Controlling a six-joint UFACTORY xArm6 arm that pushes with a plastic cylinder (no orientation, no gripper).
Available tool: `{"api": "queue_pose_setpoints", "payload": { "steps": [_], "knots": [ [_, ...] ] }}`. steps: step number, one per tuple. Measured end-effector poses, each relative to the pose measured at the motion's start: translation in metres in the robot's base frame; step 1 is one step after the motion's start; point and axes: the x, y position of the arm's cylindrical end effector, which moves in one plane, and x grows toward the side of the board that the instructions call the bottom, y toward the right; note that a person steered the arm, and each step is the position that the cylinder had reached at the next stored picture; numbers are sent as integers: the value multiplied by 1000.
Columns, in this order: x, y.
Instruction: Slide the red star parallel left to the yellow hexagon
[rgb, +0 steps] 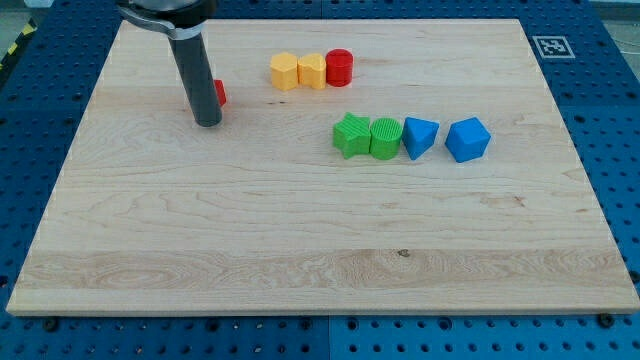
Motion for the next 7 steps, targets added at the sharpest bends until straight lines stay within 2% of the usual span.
{"api": "queue_pose_setpoints", "payload": {
  "steps": [2,3,5,6,7],
  "knots": [
    [-13,-3],
    [-5,-36],
    [-34,-41],
    [-34,-41],
    [-2,-41]
  ]
}}
